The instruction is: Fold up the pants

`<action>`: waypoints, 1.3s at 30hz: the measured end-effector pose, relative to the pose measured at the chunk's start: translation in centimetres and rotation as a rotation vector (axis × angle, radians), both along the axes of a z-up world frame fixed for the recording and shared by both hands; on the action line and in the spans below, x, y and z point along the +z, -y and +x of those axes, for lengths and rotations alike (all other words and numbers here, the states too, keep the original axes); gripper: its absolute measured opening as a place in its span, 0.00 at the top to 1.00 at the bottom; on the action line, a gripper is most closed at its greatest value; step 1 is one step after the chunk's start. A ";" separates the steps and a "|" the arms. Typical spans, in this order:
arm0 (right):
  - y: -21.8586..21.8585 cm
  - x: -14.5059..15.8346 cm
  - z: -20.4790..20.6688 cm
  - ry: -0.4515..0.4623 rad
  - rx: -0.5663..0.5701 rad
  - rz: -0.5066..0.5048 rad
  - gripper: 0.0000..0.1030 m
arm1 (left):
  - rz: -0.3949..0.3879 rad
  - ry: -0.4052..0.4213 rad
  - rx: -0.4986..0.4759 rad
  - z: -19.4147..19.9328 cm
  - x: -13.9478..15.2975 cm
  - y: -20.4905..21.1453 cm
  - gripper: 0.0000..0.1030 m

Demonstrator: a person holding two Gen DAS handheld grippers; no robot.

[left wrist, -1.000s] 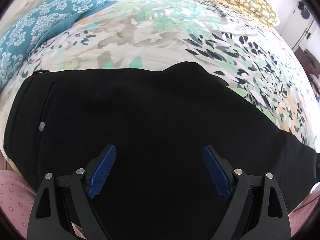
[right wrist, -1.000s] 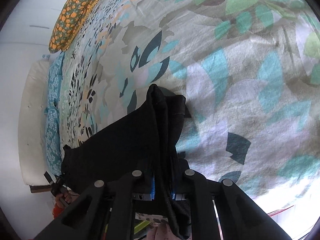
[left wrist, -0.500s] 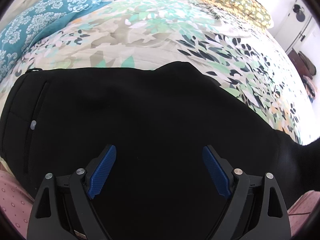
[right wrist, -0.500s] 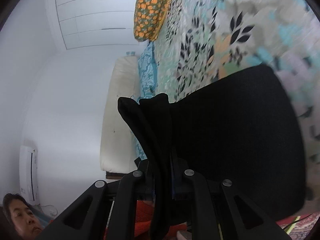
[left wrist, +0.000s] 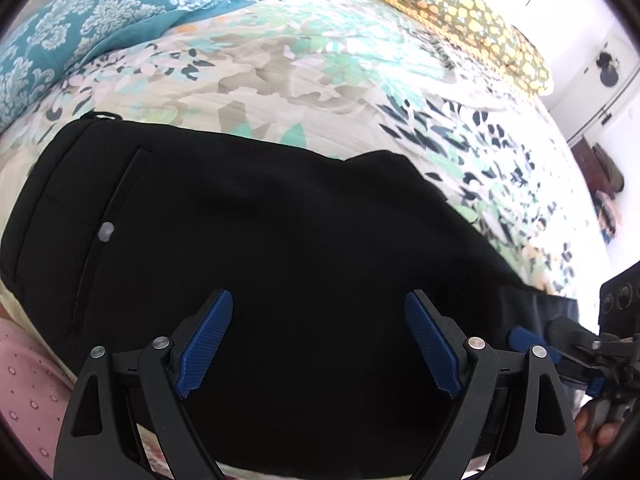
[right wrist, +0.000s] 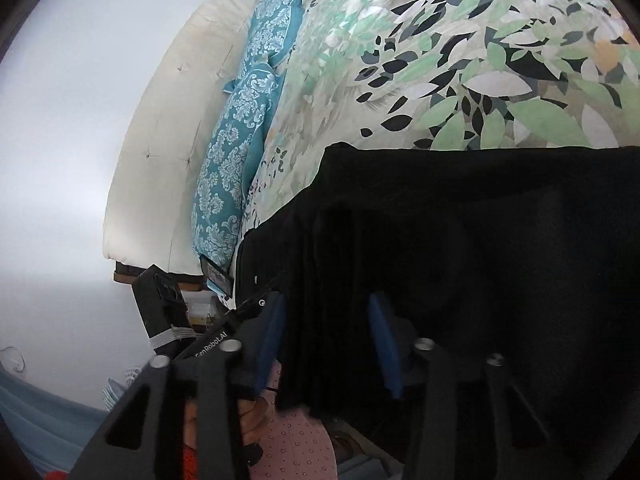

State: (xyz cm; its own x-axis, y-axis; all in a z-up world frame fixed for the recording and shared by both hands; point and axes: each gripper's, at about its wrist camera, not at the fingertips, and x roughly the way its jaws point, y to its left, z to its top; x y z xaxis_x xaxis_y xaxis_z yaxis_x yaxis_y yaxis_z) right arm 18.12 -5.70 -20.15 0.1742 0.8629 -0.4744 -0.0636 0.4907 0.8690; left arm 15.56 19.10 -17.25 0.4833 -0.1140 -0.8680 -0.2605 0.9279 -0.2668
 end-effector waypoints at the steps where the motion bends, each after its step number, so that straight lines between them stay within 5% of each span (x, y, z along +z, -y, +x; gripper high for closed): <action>1: 1.2 1.1 -0.2 0.038 -0.011 -0.003 0.40 | -0.027 0.013 -0.001 -0.3 0.3 -0.2 0.13; 7: 11.4 6.1 -4.5 0.287 -0.092 -0.298 0.22 | -0.162 0.092 -0.136 -0.9 2.0 1.3 0.15; 10: 15.9 6.6 -8.1 0.326 -0.187 -0.451 0.22 | -0.118 0.059 -0.245 -0.4 1.3 4.4 0.33; 12: 19.9 6.8 -11.2 0.330 -0.262 -0.497 0.22 | -0.083 0.015 -0.304 0.0 0.2 6.2 0.48; 17: 24.9 7.1 -13.5 0.316 -0.431 -0.478 0.22 | -0.030 -0.018 -0.384 0.3 -0.9 8.7 0.61; 20: 24.4 8.1 -12.5 0.388 -0.435 -0.526 0.22 | 0.023 -0.056 -0.397 0.6 -1.8 9.7 0.62; 23: 23.0 8.2 -11.5 0.414 -0.404 -0.494 0.15 | 0.052 -0.071 -0.361 0.9 -2.4 9.6 0.90; 25: 22.4 7.9 -11.2 0.405 -0.397 -0.483 0.14 | 0.040 -0.054 -0.354 0.8 -1.7 9.4 0.94; 30: 22.4 7.0 -11.1 0.384 -0.395 -0.536 0.14 | 0.099 0.017 -0.331 -0.6 0.8 8.5 0.95; 34: 21.9 7.0 -10.9 0.396 -0.385 -0.609 0.14 | 0.132 -0.018 -0.300 -0.3 0.1 7.4 0.95; 39: 16.6 4.6 -9.0 0.428 -0.183 -0.886 0.14 | 0.170 -0.048 -0.307 -0.4 -0.3 7.8 0.95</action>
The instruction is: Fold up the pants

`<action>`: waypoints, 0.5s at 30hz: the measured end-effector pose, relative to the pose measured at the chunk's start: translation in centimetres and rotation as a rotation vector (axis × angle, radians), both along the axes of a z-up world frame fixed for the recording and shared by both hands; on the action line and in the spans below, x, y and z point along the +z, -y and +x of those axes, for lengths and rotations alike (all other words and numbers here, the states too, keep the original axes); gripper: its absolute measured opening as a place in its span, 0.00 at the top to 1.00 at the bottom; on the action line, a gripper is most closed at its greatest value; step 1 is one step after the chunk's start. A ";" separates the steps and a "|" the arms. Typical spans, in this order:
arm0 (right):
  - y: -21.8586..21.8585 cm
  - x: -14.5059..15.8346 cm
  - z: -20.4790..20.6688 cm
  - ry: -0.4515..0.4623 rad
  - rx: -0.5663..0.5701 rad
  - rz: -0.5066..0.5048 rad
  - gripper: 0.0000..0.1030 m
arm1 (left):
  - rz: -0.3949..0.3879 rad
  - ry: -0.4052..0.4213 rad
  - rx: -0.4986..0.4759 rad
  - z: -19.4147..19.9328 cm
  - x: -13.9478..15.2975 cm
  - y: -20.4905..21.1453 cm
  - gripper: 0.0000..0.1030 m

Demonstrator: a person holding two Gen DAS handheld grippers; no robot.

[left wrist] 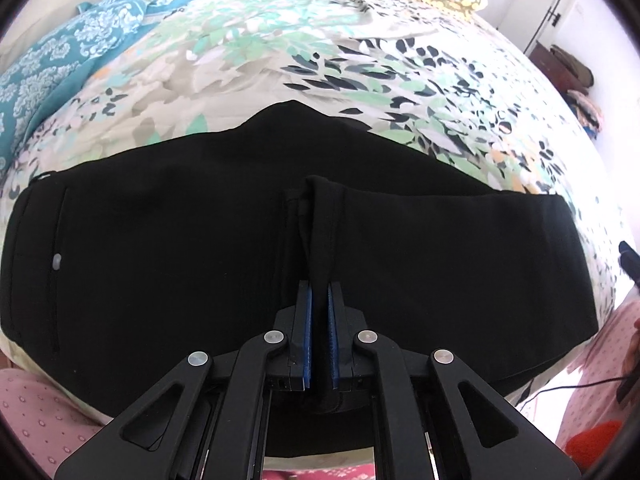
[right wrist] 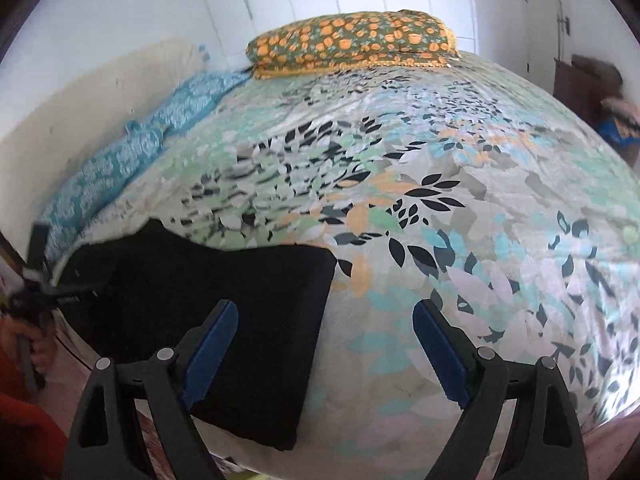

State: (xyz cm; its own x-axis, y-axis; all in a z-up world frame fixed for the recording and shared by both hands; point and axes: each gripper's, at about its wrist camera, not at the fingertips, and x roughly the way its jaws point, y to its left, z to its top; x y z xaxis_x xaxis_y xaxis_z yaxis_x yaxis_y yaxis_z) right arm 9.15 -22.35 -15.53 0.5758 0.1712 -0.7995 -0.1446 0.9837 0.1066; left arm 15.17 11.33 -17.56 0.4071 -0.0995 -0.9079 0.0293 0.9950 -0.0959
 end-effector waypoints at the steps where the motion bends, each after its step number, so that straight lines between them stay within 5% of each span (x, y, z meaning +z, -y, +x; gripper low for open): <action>1: -1.2 -1.4 0.5 -0.052 0.043 -0.040 0.14 | 0.006 -0.002 -0.001 0.0 -0.1 0.0 0.95; 3: -3.3 -4.7 1.1 -0.178 0.123 -0.130 0.14 | 0.019 -0.016 -0.007 -0.1 -0.5 0.0 0.92; 7: -3.0 -4.5 1.1 -0.168 0.127 -0.106 0.14 | -0.042 0.001 0.052 -0.2 0.2 -1.6 0.74; 9: -2.0 -2.6 0.4 -0.080 0.094 -0.091 0.14 | -0.076 0.070 0.129 -0.5 1.5 -3.2 0.43; 12: 0.4 0.7 -0.3 0.049 0.021 0.059 0.14 | -0.083 0.181 0.221 -1.0 3.4 -4.9 0.39; 15: 1.9 1.8 0.2 0.083 0.004 0.255 0.11 | -0.127 0.224 0.203 -1.2 3.7 -4.7 0.39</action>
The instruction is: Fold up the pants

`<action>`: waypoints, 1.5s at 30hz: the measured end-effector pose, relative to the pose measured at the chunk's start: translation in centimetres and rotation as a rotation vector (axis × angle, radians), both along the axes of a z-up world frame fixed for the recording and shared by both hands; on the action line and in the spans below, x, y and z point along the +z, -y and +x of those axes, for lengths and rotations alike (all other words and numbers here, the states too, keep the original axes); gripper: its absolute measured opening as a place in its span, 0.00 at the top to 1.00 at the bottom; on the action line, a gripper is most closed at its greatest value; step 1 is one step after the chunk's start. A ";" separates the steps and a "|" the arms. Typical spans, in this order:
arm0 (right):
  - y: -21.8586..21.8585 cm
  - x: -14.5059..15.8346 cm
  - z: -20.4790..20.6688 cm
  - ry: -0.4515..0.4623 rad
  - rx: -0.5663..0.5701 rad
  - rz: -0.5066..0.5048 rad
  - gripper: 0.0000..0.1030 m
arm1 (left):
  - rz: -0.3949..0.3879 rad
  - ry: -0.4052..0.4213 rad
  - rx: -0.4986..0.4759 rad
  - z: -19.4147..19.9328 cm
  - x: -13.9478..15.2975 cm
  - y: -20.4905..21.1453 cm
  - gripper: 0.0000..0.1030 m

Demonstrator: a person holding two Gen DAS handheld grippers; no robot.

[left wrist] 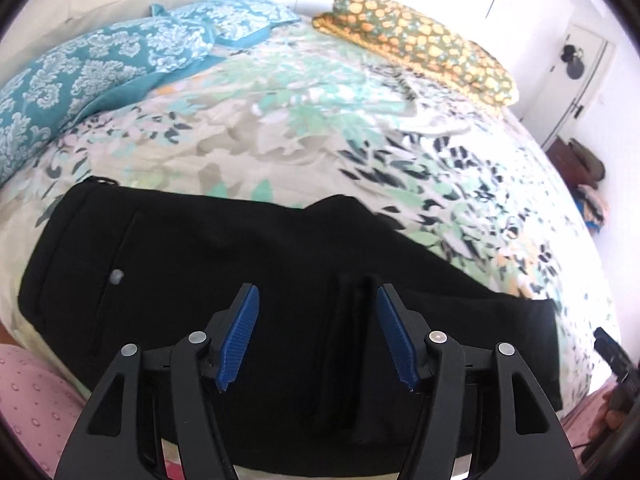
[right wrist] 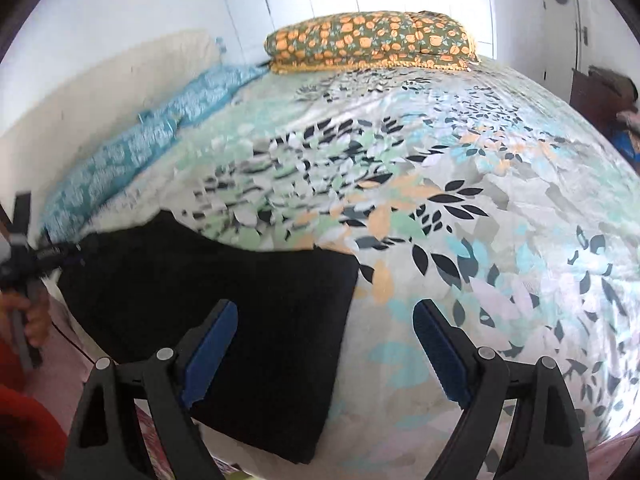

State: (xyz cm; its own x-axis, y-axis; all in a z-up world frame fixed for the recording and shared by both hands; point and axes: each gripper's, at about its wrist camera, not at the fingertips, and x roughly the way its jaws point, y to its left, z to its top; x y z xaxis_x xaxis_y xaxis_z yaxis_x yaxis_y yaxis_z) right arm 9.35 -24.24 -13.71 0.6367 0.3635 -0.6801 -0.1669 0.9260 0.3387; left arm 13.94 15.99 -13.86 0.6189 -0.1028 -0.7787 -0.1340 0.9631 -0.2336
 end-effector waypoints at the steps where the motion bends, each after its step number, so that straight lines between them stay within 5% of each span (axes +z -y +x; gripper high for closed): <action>1: 0.1 0.0 0.5 -0.013 0.011 0.068 0.11 | -0.011 0.002 -0.036 0.1 -0.1 0.8 0.39; 6: -2.0 -3.0 4.2 -0.200 0.161 0.420 0.10 | 0.060 -0.070 -0.223 1.2 -2.0 5.4 0.39; 9: -3.1 -8.0 6.0 -0.423 0.108 0.394 0.11 | 0.137 -0.243 -0.235 2.2 -5.8 6.1 0.40; 10: -2.9 -8.9 6.0 -0.439 0.086 0.415 0.13 | 0.146 -0.234 -0.237 2.0 -6.1 6.0 0.40; 15: -0.9 -6.0 7.1 -0.358 0.035 0.574 0.12 | 0.157 -0.235 -0.224 1.5 -5.8 5.5 0.34; 18: 0.3 -4.8 8.7 -0.314 -0.035 0.557 0.08 | 0.118 -0.243 -0.197 2.0 -5.9 4.8 0.32; 22: 0.2 -9.4 10.6 -0.489 -0.051 0.528 0.08 | 0.122 -0.242 -0.194 1.8 -5.9 5.0 0.32; 27: 0.5 -6.2 9.1 -0.400 -0.031 0.460 0.08 | 0.141 -0.240 -0.188 1.6 -5.9 4.9 0.31; 29: 0.1 -4.5 7.8 -0.398 0.046 0.518 0.08 | 0.141 -0.241 -0.184 1.7 -5.8 4.8 0.30; 32: -1.1 -4.0 4.5 -0.475 0.127 0.567 0.08 | 0.135 -0.251 -0.176 2.0 -6.0 4.7 0.30; 36: -1.4 -8.4 0.9 -0.614 0.098 0.529 0.10 | 0.142 -0.256 -0.178 2.0 -6.0 4.7 0.28; 41: 1.4 -8.1 0.9 -0.536 -0.008 0.723 0.12 | 0.151 -0.259 -0.183 1.8 -6.1 4.7 0.26; 45: 1.8 -5.9 4.6 -0.431 -0.019 0.688 0.11 | 0.155 -0.260 -0.180 2.1 -6.3 4.9 0.23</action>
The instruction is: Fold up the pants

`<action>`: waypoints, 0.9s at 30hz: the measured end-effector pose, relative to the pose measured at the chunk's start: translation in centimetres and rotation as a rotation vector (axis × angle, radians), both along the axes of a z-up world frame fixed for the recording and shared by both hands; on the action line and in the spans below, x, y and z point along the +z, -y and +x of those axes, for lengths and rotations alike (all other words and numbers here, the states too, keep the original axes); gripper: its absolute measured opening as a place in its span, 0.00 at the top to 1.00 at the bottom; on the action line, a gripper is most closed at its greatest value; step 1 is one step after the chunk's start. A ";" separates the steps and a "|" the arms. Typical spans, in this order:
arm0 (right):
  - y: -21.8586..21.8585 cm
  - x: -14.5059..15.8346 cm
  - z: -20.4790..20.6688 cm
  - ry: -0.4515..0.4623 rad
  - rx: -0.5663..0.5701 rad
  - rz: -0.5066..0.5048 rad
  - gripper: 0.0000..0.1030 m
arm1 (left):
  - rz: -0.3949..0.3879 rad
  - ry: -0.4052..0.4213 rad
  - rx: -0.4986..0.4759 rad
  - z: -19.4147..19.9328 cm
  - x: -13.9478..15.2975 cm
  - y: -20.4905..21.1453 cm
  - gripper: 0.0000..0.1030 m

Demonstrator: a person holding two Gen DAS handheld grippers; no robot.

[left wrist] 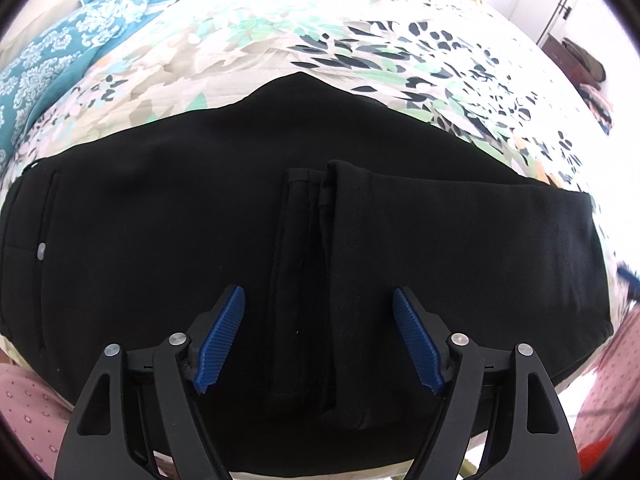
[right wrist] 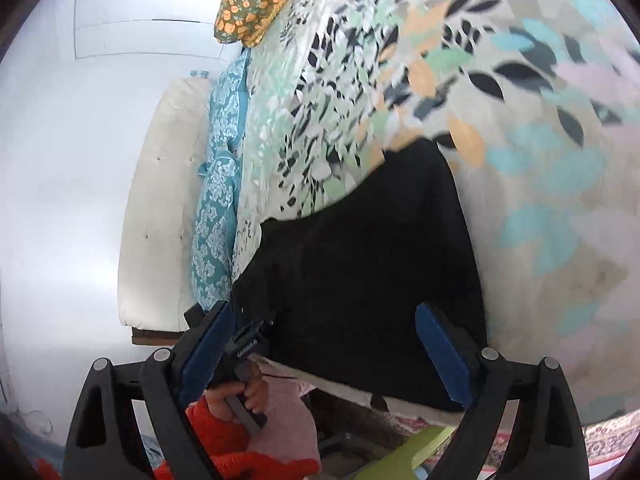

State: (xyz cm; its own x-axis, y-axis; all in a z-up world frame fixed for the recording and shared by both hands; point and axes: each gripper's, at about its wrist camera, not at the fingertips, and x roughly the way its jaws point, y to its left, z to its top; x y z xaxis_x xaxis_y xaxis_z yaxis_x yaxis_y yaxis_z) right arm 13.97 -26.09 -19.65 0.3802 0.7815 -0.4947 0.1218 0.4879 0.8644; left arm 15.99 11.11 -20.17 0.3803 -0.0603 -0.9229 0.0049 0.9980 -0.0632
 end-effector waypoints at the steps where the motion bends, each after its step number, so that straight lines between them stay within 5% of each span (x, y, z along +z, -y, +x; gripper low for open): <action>1: -0.1 0.0 1.1 0.020 -0.005 -0.004 0.11 | 0.004 0.001 -0.002 0.0 0.0 0.1 0.22; 6: -1.6 -3.3 4.4 -0.059 0.014 -0.178 0.09 | 0.008 0.001 -0.013 -0.3 0.0 0.1 0.18; 9: -1.7 -1.4 3.1 0.005 0.002 -0.210 0.09 | -0.001 0.018 0.017 -0.8 1.8 -1.0 0.18; 13: -1.7 1.0 -0.1 0.096 0.037 -0.241 0.09 | -0.103 0.127 0.122 -0.8 6.5 -7.4 0.13; 16: -1.5 2.0 -2.3 0.147 0.050 -0.342 0.09 | -0.098 0.134 0.261 0.3 8.0 -15.0 0.11; 21: -1.2 1.9 -2.9 0.137 0.010 -0.324 0.09 | -0.069 -0.052 0.373 2.3 4.7 -26.1 0.10; 27: -3.6 2.3 -2.0 0.163 0.048 -0.349 0.09 | -0.175 -0.211 0.343 3.4 0.3 -28.5 0.00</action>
